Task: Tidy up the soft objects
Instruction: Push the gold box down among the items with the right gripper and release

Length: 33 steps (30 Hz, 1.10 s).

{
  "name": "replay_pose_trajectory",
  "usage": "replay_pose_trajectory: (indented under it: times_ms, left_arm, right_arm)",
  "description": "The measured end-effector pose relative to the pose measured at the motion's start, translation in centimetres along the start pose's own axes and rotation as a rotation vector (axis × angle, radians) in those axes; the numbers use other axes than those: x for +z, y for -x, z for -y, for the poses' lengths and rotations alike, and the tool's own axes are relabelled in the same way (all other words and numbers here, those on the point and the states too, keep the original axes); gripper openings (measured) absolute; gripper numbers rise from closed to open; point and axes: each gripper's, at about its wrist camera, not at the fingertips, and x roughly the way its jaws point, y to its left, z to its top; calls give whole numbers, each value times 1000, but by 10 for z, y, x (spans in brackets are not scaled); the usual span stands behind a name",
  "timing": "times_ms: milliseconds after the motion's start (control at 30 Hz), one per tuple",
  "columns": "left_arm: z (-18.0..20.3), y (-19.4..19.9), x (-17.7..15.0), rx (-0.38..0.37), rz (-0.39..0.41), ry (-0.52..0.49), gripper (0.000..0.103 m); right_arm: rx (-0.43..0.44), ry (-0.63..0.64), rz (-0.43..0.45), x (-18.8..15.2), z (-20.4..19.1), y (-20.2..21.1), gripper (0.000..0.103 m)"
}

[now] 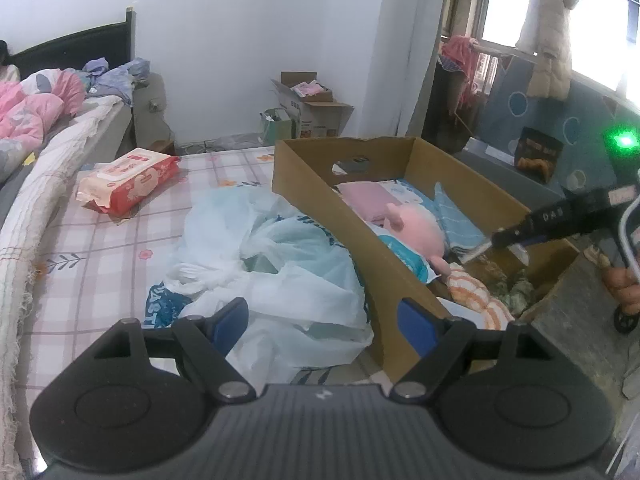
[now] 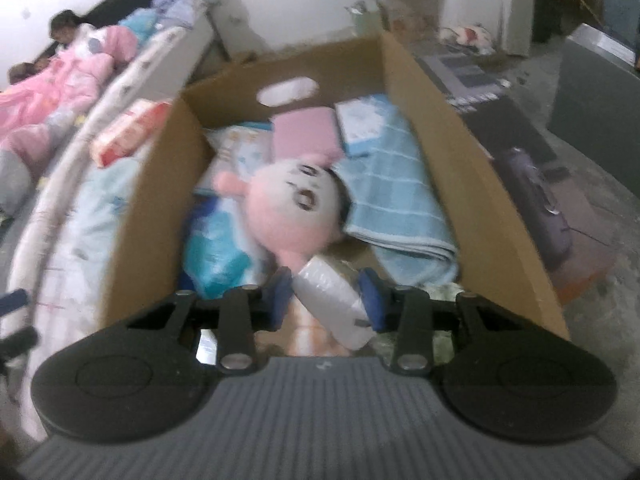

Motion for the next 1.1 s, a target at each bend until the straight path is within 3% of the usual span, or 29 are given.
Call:
replay_pose_trajectory:
  times_ms: [233, 500, 567, 767, 1100]
  left_arm:
    - [1, 4, -2, 17, 0, 1, 83]
    - [-3, 2, -3, 20, -4, 17, 83]
    - [-3, 1, -4, 15, -8, 17, 83]
    - [-1, 2, -5, 14, -6, 9, 83]
    - [-9, 0, -4, 13, -4, 42, 83]
  right_arm:
    - [48, 70, 29, 6, -34, -7, 36]
    - [135, 35, 47, 13, -41, 13, 35]
    - [166, 14, 24, 12, -40, 12, 35]
    - [153, -42, -70, -1, -29, -13, 35]
    - [222, -149, -168, -10, -7, -8, 35]
